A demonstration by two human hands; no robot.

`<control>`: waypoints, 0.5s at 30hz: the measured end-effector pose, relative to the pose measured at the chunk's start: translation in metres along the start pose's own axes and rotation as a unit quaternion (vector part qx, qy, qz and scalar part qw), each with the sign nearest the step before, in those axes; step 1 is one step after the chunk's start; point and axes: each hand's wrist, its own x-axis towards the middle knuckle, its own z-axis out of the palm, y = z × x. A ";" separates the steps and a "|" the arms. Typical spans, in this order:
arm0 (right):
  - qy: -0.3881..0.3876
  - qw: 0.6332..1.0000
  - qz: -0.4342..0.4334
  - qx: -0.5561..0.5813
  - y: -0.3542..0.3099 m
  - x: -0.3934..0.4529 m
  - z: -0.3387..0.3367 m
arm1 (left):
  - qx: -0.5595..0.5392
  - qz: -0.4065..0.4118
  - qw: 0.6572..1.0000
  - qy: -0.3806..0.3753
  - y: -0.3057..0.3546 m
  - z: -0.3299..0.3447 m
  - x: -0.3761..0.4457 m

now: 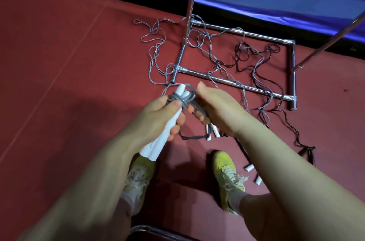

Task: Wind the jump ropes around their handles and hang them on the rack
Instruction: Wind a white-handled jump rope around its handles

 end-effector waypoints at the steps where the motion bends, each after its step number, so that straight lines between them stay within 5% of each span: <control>1: 0.008 0.998 -0.022 -0.061 0.002 -0.001 0.002 | 0.023 -0.004 1.000 0.017 -0.002 -0.001 0.002; 5: 0.071 0.977 -0.062 -0.192 0.006 -0.003 0.006 | 0.102 -0.024 0.994 0.033 -0.006 0.000 0.005; 9: 0.114 0.961 -0.082 -0.240 0.005 -0.002 0.008 | 0.025 -0.048 0.998 0.036 -0.002 0.002 0.004; 15: 0.168 0.973 -0.106 -0.119 0.002 0.003 -0.002 | -0.122 -0.212 0.966 -0.087 0.000 0.013 -0.001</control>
